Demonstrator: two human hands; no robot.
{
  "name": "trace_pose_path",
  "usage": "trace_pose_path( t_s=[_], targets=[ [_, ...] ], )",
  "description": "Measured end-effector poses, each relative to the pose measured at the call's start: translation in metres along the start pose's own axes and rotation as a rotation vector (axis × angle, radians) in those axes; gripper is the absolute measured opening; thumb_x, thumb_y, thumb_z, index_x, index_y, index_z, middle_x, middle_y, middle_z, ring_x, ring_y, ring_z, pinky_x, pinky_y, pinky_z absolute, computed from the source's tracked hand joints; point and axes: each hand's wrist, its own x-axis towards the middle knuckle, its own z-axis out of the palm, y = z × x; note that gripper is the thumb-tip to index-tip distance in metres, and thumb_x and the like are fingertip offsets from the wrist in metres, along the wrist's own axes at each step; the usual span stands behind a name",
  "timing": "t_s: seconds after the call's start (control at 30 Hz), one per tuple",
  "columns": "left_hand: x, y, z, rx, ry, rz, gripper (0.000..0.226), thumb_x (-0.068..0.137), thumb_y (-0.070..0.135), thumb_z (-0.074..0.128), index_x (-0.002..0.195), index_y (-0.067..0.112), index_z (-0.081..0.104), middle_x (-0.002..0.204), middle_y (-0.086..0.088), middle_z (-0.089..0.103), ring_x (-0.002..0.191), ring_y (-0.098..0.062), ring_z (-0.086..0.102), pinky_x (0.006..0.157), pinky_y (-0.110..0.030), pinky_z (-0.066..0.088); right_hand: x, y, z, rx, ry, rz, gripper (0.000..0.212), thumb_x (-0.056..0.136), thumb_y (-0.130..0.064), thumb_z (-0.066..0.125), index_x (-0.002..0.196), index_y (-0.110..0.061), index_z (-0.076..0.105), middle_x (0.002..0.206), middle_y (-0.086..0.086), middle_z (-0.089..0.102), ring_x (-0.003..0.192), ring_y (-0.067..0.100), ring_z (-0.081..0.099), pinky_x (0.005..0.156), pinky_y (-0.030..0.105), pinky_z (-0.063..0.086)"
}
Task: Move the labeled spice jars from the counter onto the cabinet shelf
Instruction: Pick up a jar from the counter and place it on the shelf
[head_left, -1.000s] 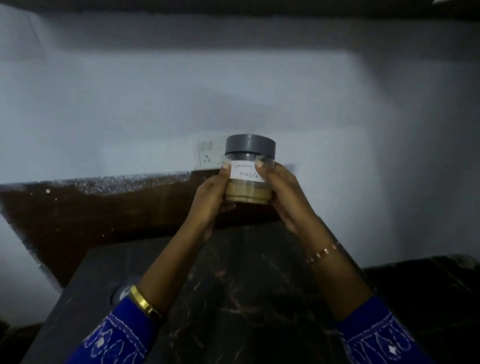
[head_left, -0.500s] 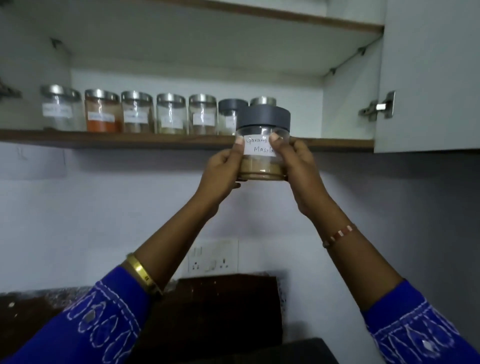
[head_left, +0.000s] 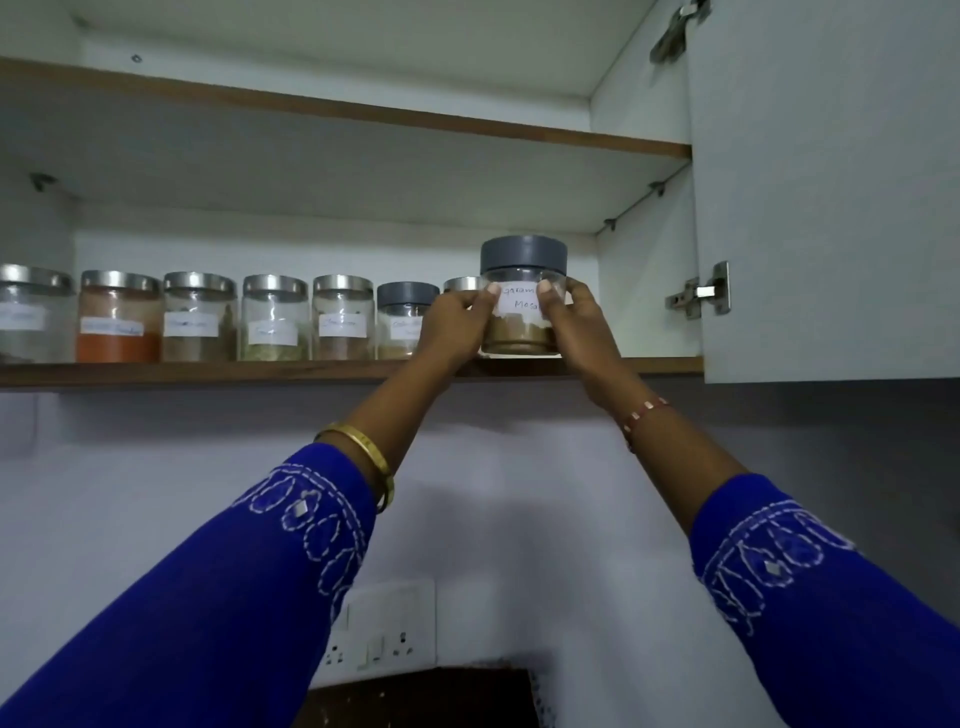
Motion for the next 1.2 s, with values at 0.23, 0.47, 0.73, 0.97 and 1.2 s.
trace_pose_path(
  t_s=[0.23,0.47,0.73,0.97,1.2],
  targets=[
    [0.017,-0.019,0.012,0.081,0.037,0.018,0.044,0.092,0.029,0.054,0.131,0.009,0.050,0.113,-0.014,0.065,0.105,-0.028,0.062,0.088,-0.034,0.050,0.014,0.015,-0.003,-0.201,-0.059,-0.041,0.042,0.099,-0.031,0.040,0.135,-0.012,0.041,0.124,0.012,0.058,0.111,0.026,0.057,0.085,0.027,0.043],
    [0.045,-0.031,0.041,0.330,-0.039,0.054,0.063,0.079,0.007,0.067,0.136,0.011,0.040,0.113,-0.016,0.063,0.106,-0.027,0.060,0.077,-0.023,0.039,0.049,0.045,-0.007,-0.532,-0.055,-0.043,0.051,0.092,-0.022,0.056,0.132,-0.002,0.032,0.129,0.020,0.054,0.116,0.035,0.053,0.088,0.031,0.043],
    [0.071,-0.032,0.045,0.512,-0.304,-0.085,0.058,0.085,0.001,0.050,0.141,0.013,0.037,0.136,-0.012,0.052,0.121,-0.026,0.051,0.104,-0.035,0.042,0.072,0.063,-0.006,-0.767,-0.004,-0.044,0.038,0.087,-0.007,0.059,0.122,0.001,0.047,0.125,0.019,0.056,0.114,0.031,0.054,0.089,0.032,0.043],
    [0.076,-0.030,0.052,0.623,-0.346,-0.082,0.046,0.093,0.004,0.040,0.138,0.008,0.040,0.146,-0.014,0.040,0.131,-0.027,0.041,0.110,-0.034,0.035,0.085,0.065,-0.009,-0.827,-0.093,0.029,0.029,0.089,-0.003,0.047,0.115,0.006,0.055,0.120,0.023,0.058,0.113,0.035,0.054,0.089,0.032,0.044],
    [0.068,-0.037,0.053,0.569,-0.190,-0.025,0.048,0.088,0.001,0.042,0.135,0.007,0.046,0.139,-0.014,0.048,0.128,-0.025,0.045,0.107,-0.030,0.035,0.074,0.061,-0.013,-0.787,-0.132,0.019,0.038,0.090,-0.004,0.048,0.128,0.000,0.050,0.132,0.018,0.053,0.122,0.032,0.050,0.097,0.032,0.040]
  ],
)
